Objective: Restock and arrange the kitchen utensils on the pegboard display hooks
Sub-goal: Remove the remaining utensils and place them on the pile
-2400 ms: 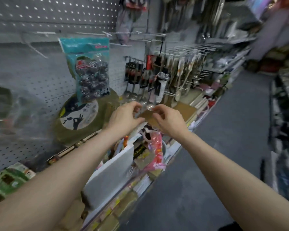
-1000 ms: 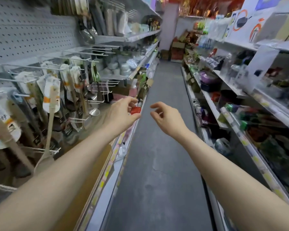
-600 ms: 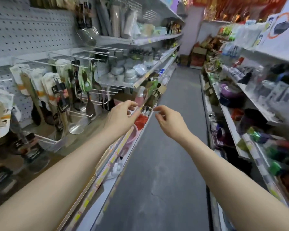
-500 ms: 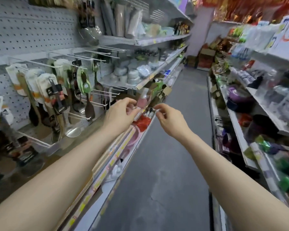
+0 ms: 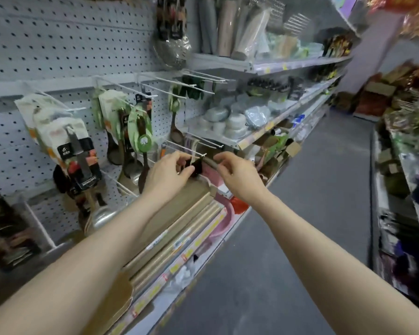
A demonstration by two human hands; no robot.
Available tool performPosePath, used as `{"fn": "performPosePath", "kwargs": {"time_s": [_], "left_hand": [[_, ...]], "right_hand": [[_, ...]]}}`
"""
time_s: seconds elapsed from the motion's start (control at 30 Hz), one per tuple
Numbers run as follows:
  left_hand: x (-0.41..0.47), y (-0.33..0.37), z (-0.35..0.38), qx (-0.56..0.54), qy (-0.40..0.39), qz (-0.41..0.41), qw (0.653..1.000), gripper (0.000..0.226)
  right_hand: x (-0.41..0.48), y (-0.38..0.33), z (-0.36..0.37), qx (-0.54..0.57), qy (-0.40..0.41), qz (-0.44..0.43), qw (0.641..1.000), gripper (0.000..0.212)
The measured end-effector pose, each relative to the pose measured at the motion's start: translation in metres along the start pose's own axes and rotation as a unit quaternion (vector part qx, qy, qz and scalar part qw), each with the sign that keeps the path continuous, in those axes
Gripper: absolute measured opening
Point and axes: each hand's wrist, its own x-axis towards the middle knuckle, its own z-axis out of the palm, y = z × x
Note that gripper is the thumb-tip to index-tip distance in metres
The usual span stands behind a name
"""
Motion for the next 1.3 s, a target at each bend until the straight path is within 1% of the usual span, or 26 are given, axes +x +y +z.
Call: {"fn": "performPosePath", "kwargs": {"time_s": [0.17,0.27,0.37,0.43,0.6,0.73,0.9,1.03,1.13,1.3], "left_hand": [[0.048,-0.042,-0.002,0.014,0.057,-0.091,0.994,0.025],[0.06,-0.066,-0.005,0.019,0.099,-0.155,0.983,0.023],[0.069,-0.088,-0.008,0.04,0.122,-0.207,0.97,0.023],[0.074,-0.101,-0.009,0.05,0.131,-0.245,0.959,0.028],[0.085,-0.126,-0.001,0.071,0.13,-0.322,0.935,0.047],[0.097,-0.134,0.012,0.064,0.149,-0.355,0.921,0.062],[0.113,-0.138,0.039,0.005,0.223,-0.392,0.893,0.071],[0.128,-0.135,0.059,-0.011,0.291,-0.427,0.856,0.069],[0.138,-0.133,0.07,-0.036,0.326,-0.432,0.84,0.064],[0.15,-0.139,0.075,-0.055,0.359,-0.453,0.814,0.049]], "right_hand": [[0.08,0.001,0.032,0.002,-0.056,-0.053,0.997,0.029],[0.117,-0.001,0.055,0.005,-0.093,-0.09,0.992,0.029],[0.146,-0.004,0.074,0.006,-0.132,-0.117,0.984,0.033],[0.165,-0.004,0.086,0.006,-0.147,-0.131,0.981,0.034],[0.218,-0.001,0.124,0.009,-0.219,-0.163,0.962,0.038],[0.257,0.005,0.15,0.029,-0.267,-0.191,0.944,0.041],[0.306,0.016,0.177,0.068,-0.315,-0.23,0.918,0.046],[0.331,0.019,0.189,0.087,-0.347,-0.264,0.896,0.049],[0.343,0.019,0.199,0.089,-0.363,-0.286,0.882,0.049],[0.355,0.018,0.21,0.112,-0.379,-0.276,0.876,0.05]]}}
